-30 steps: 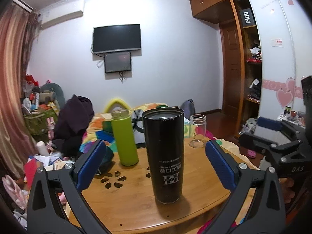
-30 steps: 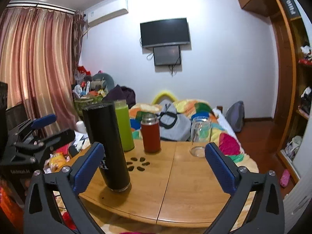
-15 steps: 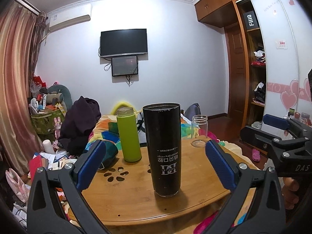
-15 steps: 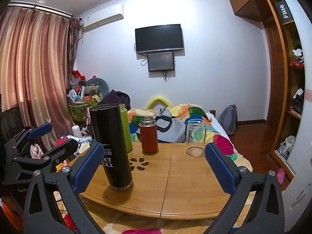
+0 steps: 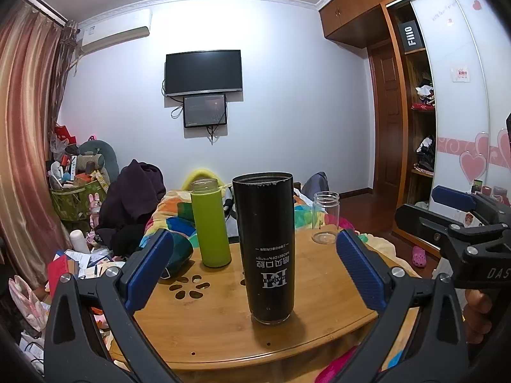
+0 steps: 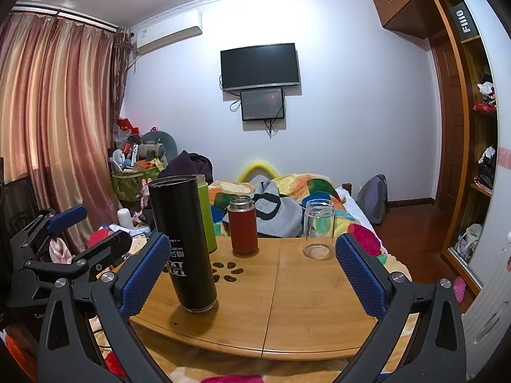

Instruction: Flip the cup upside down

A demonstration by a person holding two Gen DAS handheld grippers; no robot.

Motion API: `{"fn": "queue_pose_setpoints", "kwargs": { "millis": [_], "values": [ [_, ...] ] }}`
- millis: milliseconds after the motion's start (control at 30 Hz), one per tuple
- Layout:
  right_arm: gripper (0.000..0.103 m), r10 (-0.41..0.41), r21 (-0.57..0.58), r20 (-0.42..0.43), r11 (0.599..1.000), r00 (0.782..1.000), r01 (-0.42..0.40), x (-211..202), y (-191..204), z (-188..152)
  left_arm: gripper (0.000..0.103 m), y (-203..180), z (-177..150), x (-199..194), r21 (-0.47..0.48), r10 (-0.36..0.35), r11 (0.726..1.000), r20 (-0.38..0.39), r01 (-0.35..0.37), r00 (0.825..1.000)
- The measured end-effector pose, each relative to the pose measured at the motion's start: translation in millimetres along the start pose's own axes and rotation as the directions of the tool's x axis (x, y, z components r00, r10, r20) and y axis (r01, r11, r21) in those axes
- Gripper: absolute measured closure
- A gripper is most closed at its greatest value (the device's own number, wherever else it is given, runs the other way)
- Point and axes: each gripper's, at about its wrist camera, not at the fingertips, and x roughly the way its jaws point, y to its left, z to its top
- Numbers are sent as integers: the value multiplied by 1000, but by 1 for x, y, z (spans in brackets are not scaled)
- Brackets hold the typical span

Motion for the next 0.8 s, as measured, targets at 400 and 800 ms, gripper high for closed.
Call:
{"fn": "queue_pose_setpoints", "kwargs": {
  "millis": [400,800],
  "values": [
    [0,3,-17,1,1000,1000,-3,2,6,-1,0,3,1,1,-9,2,1000,0,-2,1000],
    [0,4,-16,6,1000,1000,-4,0,7,0,0,3,1,-1,-9,5,1000,3,-5,1000]
  ]
}}
